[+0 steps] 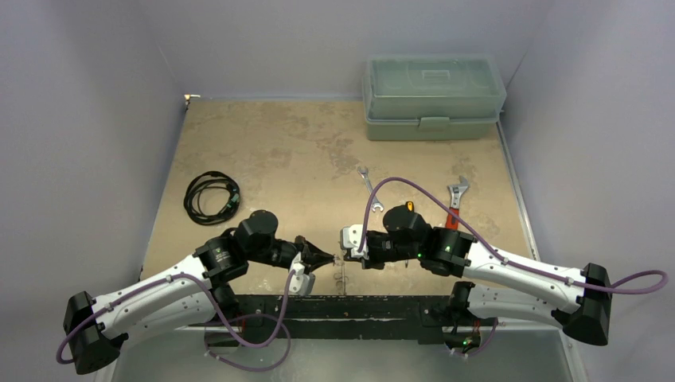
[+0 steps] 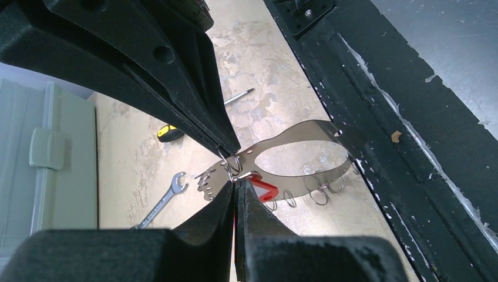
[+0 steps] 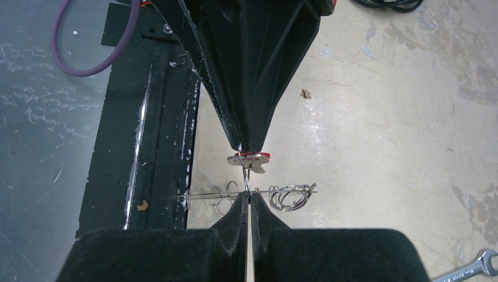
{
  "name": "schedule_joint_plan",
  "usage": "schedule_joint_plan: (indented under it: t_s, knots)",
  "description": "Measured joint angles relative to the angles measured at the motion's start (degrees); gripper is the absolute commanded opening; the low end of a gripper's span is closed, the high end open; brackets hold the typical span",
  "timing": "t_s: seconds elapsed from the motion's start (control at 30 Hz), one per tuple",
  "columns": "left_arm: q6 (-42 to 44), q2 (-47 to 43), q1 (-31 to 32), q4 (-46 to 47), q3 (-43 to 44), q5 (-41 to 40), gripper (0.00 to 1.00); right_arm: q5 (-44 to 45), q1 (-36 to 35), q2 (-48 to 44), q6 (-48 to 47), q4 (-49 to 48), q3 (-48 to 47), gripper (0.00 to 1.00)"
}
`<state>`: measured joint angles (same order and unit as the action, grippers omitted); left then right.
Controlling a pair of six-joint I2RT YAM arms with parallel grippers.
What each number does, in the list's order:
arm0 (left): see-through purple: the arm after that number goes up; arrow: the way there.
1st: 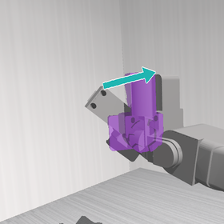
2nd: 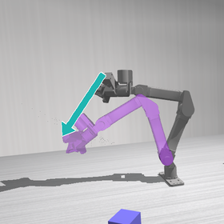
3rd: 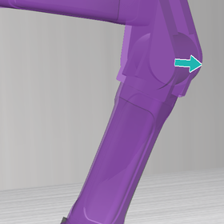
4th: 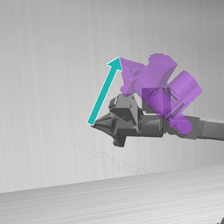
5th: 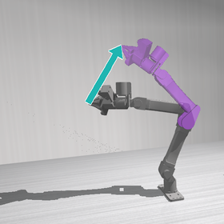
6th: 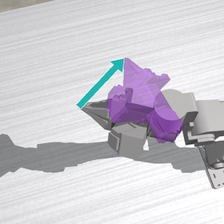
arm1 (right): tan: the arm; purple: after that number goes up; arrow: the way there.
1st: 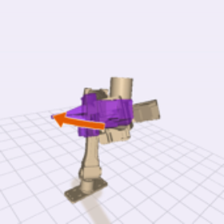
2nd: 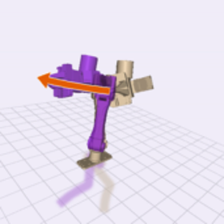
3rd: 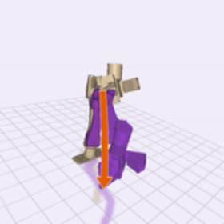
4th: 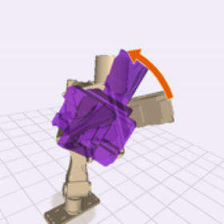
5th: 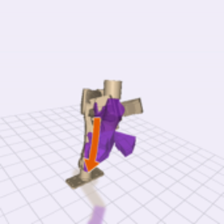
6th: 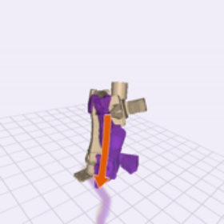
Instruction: Put the keys on the keyring
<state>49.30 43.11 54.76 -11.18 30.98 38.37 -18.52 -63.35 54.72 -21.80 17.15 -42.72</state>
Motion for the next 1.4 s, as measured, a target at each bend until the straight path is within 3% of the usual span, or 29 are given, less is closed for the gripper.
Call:
schedule_joint_plan:
  t_s: [0.47, 0.7, 0.77, 0.83, 1.17, 1.4]
  knots:
    - [1.27, 0.68, 0.00, -0.85, -0.04, -0.07, 0.00, 0.00, 0.00, -0.17, 0.15, 0.44, 0.00, 0.00]
    - [0.59, -0.04, 0.00, -0.37, -0.63, -0.85, 0.39, 0.61, 0.00, -1.05, 0.13, 0.46, -0.02, 0.00]
    - [-0.20, -0.81, 0.00, -0.33, -1.14, -1.36, 0.64, 1.01, 0.00, -1.29, 0.13, 0.46, -0.02, 0.00]
    - [-0.66, -1.40, 0.00, -0.02, -1.42, -1.73, 0.71, 1.07, 0.00, -1.62, 0.11, 0.50, -0.02, 0.00]
    - [-7.98, -2.91, 0.00, 3.45, -1.84, -4.35, 0.72, 2.34, 0.00, -3.15, -0.33, 0.52, -0.07, 0.00]
    - [-22.75, -2.78, -0.44, 11.21, -1.44, -9.53, 0.70, 4.35, 0.00, -5.49, -0.39, -0.42, -0.07, 0.00]
